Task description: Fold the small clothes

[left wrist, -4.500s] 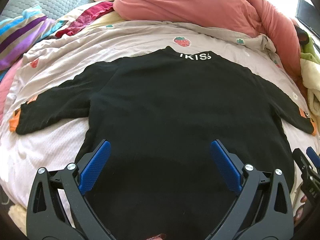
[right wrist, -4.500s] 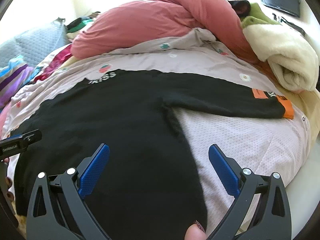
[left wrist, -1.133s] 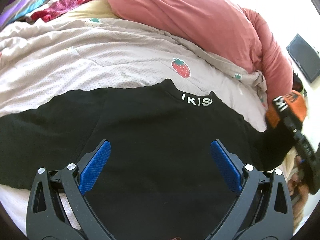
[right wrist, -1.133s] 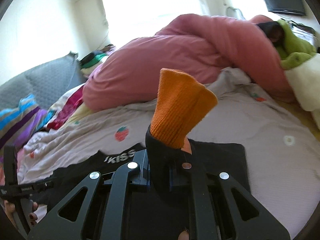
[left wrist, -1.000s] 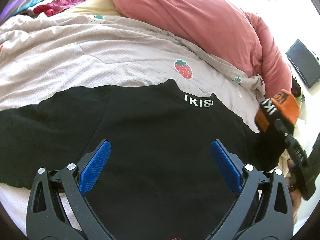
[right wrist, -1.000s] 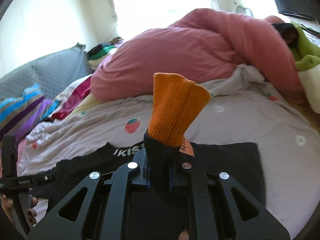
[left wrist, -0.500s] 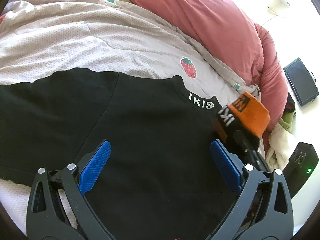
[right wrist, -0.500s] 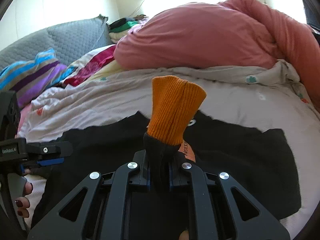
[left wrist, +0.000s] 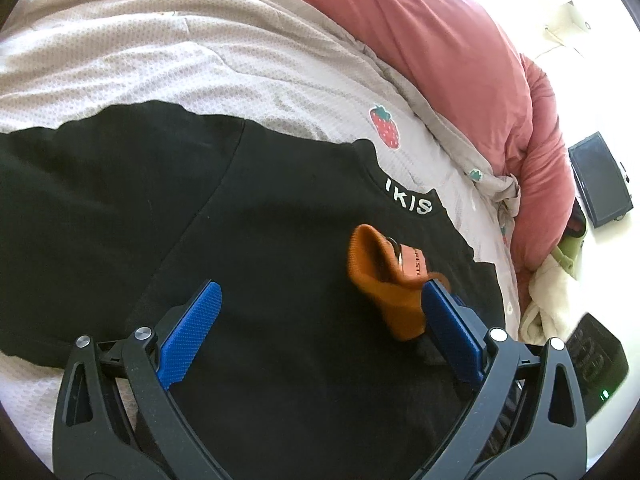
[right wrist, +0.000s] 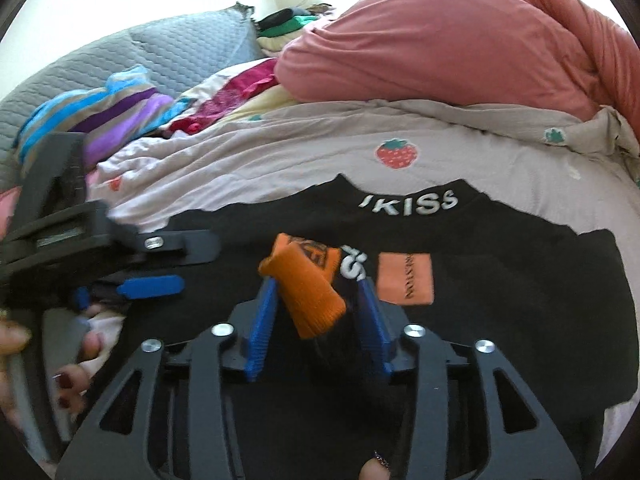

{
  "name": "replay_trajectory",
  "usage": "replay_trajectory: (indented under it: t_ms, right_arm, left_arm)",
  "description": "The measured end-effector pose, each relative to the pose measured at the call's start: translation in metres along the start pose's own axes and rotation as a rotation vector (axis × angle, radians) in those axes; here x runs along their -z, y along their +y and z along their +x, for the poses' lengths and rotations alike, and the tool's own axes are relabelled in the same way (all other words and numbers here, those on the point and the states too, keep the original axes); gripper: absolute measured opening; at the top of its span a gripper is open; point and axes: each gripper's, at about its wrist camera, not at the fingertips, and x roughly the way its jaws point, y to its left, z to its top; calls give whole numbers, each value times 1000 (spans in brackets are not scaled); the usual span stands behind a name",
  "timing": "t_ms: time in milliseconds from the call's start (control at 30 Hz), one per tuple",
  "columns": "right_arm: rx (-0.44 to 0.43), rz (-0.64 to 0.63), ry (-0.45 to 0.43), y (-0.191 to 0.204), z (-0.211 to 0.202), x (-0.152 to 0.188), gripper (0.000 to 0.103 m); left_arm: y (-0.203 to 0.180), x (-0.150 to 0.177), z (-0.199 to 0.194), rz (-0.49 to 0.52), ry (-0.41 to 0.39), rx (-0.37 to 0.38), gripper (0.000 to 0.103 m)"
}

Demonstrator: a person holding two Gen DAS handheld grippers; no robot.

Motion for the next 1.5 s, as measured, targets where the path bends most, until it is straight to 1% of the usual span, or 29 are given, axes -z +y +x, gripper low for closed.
replay_trajectory:
  t_ms: [133, 233, 333, 433, 467, 500, 533, 667, 733, 767, 800, 833, 867, 900, 933, 967, 1100, 1200, 1300, 1433, 1500]
  right_arm:
    - [4, 21, -24, -8, -22, 4, 47]
    - [21, 68, -44, -23, -39, 7, 51]
    - [54, 97, -61, -37, -53, 11, 53]
    - [84, 111, -75, -48, -61, 14, 53]
    - [93, 120, -79, -52, -65, 16, 53]
    - [100, 130, -83, -56, -68, 18, 53]
    - [107, 138, -86, -60, -71, 20, 53]
    - [123, 170, -96, -73, -80, 26, 53]
    - [131, 177, -99, -77, -83, 29, 53]
    - [136, 180, -100, -79, -84, 30, 53]
    - [142, 181, -101, -80, -85, 32, 53]
    - [147, 180, -100, -81, -86, 33, 53]
    - [151, 183, -99, -83, -87, 34, 53]
    - [155, 182, -99, -84, -88, 35, 53]
    - [161, 179, -98, -84, -88, 36, 53]
    - [167, 178, -99, -85, -89, 37, 53]
    - [177, 192, -100, -89, -91, 38, 53]
    - [182, 196, -98, -90, -92, 37, 53]
    - [192, 192, -94, -90, -91, 36, 53]
    - [208, 189, -86, -91, -89, 35, 53]
    - [224, 188, -82, -92, -89, 34, 53]
  left_arm:
    - [-6, 5, 5, 11, 9, 9, 94]
    - [-12, 10, 10, 30, 21, 4, 93]
    - [-19, 15, 14, 43, 31, 12, 91]
    - [-24, 20, 17, 47, 40, 29, 86]
    - [-25, 21, 18, 42, 45, 48, 78]
    - [-26, 23, 20, 29, 61, 81, 74]
    - [-27, 24, 21, 26, 68, 93, 72]
    - [-37, 30, 33, 57, 84, 82, 72]
    - [-38, 31, 39, 46, 87, 93, 57]
    - [-39, 31, 41, 49, 85, 90, 47]
    - [-40, 31, 43, 52, 82, 85, 44]
    - [-40, 31, 45, 52, 78, 84, 39]
    - [-39, 30, 46, 53, 74, 83, 30]
    - [-39, 30, 46, 53, 69, 80, 25]
    - [-38, 29, 45, 55, 57, 78, 14]
    - [-38, 28, 43, 59, 49, 80, 8]
    - [-41, 24, 26, 86, 4, 95, 6]
    - [-46, 20, 7, 129, -50, 67, 6]
    - [-42, 14, -7, 126, -79, 66, 5]
    - [-36, 9, -24, 135, -130, 20, 5]
    - [-31, 7, -30, 129, -145, 6, 1]
